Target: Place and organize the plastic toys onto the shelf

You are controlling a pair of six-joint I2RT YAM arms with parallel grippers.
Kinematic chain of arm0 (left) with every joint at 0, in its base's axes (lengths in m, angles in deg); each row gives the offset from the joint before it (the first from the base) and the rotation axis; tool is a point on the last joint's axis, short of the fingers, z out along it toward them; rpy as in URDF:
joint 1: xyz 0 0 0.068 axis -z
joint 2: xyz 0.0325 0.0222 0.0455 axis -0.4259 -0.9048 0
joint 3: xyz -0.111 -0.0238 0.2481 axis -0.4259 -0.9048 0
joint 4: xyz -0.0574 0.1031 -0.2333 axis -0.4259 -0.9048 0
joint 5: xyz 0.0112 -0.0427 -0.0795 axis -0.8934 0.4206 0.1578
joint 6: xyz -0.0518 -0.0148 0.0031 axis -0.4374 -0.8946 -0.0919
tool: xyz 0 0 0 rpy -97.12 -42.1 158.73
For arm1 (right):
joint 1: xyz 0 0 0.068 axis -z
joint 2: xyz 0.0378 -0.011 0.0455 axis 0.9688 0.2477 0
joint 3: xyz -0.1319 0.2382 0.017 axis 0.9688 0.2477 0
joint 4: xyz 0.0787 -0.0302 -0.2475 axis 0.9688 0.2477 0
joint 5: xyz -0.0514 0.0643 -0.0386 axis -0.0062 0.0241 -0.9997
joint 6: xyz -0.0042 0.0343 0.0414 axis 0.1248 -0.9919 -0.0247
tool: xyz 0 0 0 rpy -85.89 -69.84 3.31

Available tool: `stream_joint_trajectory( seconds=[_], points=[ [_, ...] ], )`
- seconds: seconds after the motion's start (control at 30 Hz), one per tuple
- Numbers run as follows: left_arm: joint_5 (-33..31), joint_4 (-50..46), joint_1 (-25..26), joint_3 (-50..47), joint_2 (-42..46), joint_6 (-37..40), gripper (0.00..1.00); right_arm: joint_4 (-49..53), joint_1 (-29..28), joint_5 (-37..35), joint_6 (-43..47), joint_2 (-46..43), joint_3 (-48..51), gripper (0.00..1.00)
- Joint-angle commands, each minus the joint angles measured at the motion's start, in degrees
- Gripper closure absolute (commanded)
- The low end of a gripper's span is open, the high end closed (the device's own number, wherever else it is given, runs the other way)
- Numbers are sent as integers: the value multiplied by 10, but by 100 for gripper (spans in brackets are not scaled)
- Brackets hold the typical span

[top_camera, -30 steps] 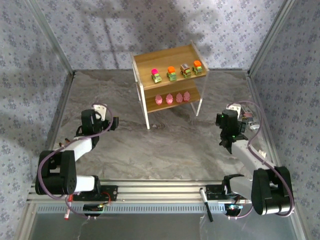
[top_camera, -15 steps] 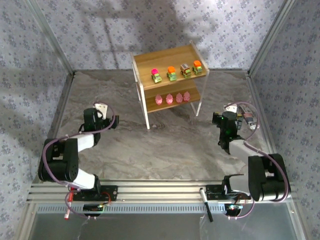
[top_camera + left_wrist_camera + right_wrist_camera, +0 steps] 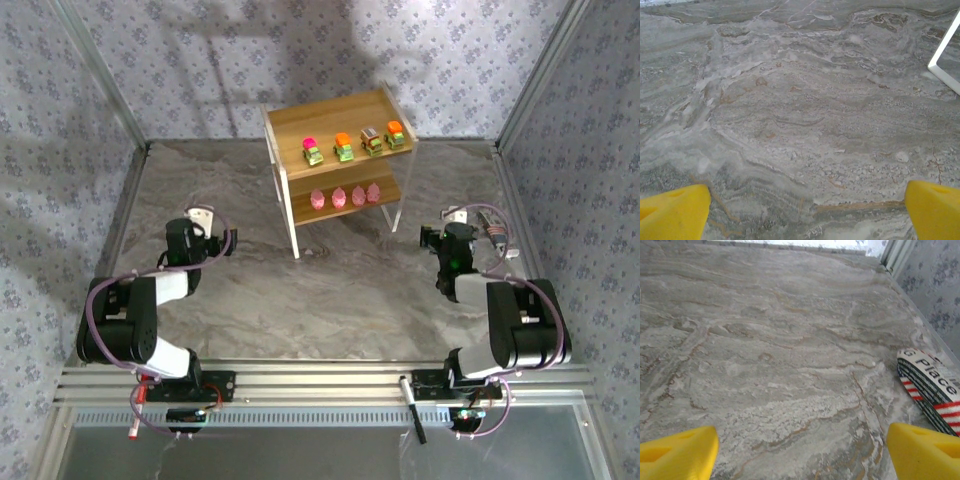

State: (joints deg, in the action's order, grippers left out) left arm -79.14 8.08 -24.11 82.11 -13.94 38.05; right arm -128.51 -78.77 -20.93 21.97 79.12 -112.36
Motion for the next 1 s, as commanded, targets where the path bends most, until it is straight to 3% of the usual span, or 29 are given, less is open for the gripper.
stream_joint_trajectory(
  seconds=[0.0,0.97],
  points=[
    [4,48,-3,-14,15,-7,0,-29,10,24,10,12,4,11],
    [-16,109,-19,-25,-30,-34,1,-41,48,116,-5,42,3,8]
  ],
)
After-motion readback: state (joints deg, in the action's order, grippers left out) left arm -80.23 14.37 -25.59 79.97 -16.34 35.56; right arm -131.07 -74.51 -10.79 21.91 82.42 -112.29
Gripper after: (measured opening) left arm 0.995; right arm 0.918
